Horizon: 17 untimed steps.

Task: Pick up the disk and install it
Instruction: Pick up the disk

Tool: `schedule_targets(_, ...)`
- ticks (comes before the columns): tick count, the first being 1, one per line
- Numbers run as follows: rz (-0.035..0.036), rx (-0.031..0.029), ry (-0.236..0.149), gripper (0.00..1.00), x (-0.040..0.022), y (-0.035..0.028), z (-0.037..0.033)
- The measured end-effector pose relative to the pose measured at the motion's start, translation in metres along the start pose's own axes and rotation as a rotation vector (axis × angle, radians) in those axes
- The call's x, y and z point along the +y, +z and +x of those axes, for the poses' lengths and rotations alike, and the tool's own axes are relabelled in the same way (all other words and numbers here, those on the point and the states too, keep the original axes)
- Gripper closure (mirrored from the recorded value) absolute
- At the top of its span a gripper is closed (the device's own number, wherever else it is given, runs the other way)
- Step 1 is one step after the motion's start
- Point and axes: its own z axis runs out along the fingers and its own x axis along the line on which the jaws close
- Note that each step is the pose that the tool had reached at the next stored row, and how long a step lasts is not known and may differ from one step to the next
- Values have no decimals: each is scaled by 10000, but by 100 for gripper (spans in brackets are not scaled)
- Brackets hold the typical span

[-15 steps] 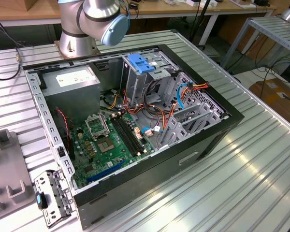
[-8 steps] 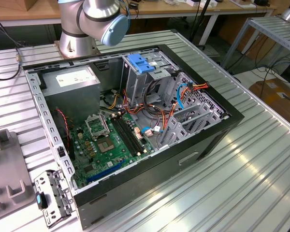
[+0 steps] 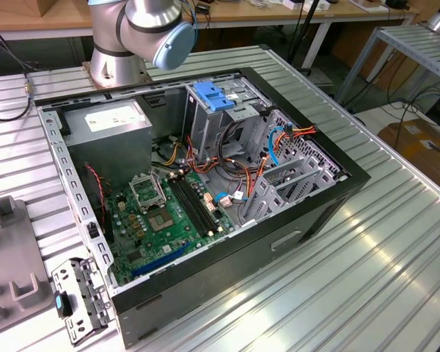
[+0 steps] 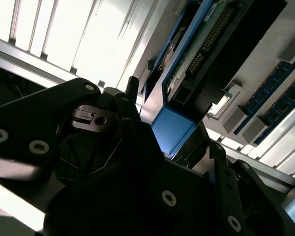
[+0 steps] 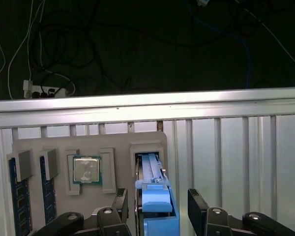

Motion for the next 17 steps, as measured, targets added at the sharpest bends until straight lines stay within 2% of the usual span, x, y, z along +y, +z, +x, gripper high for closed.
schedule_targets(5, -3, -36, 2, 40, 15, 0, 0)
schedule_targets(14, -30, -44, 28, 40, -2, 3, 0)
schedule_targets(17, -83, -40, 29, 40, -8, 3, 0)
